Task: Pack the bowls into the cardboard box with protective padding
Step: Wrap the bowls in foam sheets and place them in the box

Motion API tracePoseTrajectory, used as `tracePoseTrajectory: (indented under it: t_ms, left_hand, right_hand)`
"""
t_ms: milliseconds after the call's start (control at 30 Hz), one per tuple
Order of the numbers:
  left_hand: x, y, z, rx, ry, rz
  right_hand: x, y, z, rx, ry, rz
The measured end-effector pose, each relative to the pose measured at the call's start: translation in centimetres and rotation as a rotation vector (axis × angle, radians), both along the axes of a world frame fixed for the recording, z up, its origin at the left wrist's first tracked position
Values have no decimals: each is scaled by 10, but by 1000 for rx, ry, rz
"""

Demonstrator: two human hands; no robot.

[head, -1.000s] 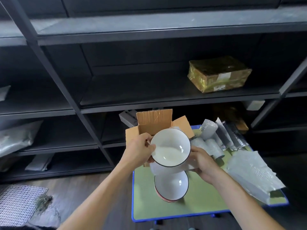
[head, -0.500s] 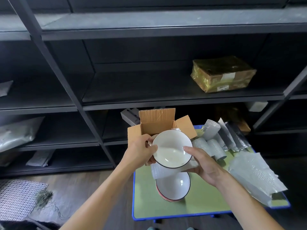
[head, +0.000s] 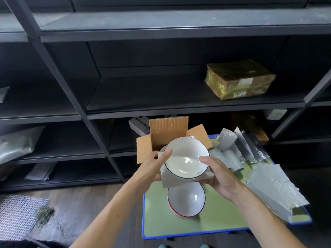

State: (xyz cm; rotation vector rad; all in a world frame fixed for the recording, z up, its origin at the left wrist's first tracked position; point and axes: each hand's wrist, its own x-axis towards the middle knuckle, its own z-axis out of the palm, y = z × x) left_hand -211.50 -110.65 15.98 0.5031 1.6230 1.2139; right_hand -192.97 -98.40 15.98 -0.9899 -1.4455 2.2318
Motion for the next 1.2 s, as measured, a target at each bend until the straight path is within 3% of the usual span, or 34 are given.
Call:
tracePoseTrajectory:
  t_ms: [167,333,500,867,1200]
  left_hand:
    - [-2,5,1,77,62,-3]
    - [-9,5,-10,37,137,-19]
    - [-14,5,-12,28,45,-110]
    - [-19,20,-20,28,-71,-83]
    - [-23,43,-28,-26,-103,81]
  right_hand:
    - [-6,-3,-1,10,-43,9]
    - [-10,-5,-1,25,-62,37]
    - [-14,-4,-1,82,-98,28]
    - [-20,13,-9,203,-149,55]
    - [-35,50,-20,102,-122,67]
